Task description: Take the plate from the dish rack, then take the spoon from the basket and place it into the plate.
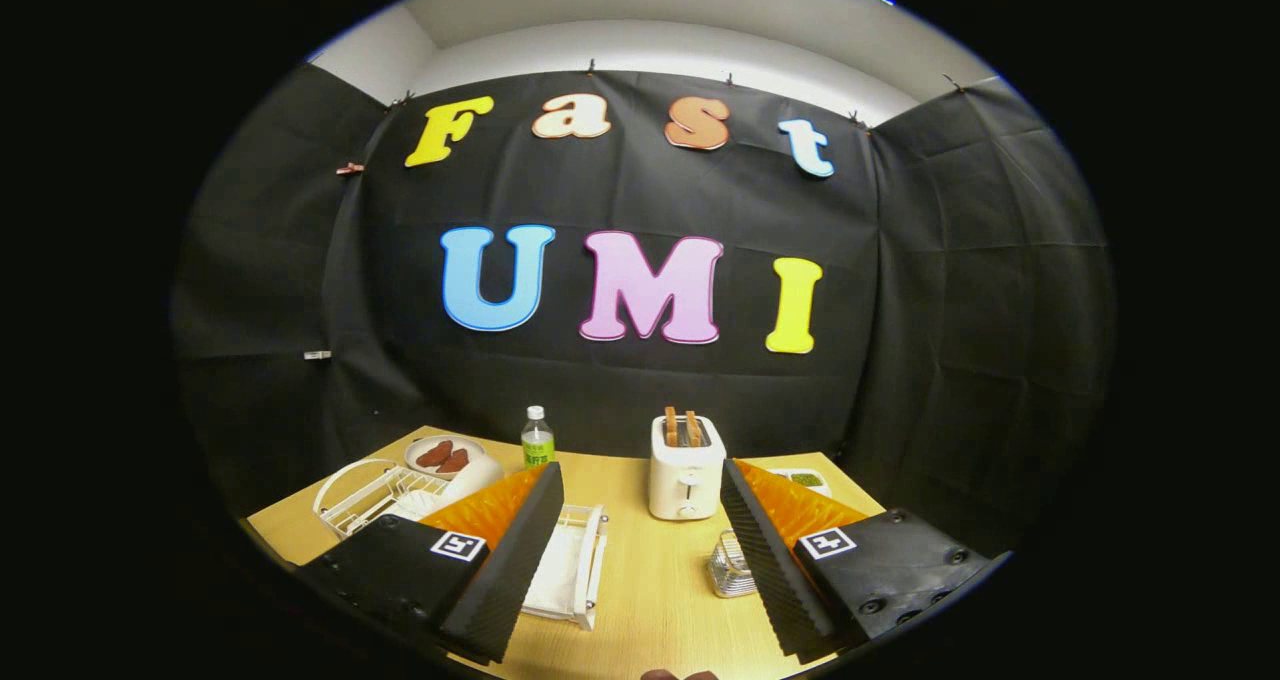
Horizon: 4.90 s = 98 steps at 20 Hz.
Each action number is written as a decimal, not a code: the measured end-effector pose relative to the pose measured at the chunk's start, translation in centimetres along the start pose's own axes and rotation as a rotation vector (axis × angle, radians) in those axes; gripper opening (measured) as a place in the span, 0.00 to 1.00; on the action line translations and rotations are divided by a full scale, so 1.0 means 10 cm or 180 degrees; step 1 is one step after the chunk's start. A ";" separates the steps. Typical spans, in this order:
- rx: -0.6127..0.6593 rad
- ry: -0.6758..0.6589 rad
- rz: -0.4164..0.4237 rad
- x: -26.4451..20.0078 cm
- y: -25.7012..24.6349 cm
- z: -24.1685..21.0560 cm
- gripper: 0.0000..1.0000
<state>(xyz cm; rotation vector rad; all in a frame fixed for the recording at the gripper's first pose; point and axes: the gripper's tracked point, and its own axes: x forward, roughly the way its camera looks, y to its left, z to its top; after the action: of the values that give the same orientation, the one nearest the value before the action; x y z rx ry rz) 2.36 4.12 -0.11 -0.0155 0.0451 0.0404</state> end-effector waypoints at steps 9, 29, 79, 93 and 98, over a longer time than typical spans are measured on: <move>0.0194 0.0589 0.0424 0.61 0.79 -0.12 0.97; 0.0881 0.2660 0.0557 1.41 1.80 -1.54 0.71; 0.1223 0.2479 0.0515 1.07 1.07 -0.90 0.23; 0.1471 0.2626 0.0539 -0.45 -0.53 -1.18 0.23; 0.1639 0.2970 0.0665 -0.60 -0.95 -1.73 0.23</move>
<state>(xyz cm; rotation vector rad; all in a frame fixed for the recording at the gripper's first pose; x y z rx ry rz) -3.97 -5.89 -16.95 0.4884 0.9890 0.2273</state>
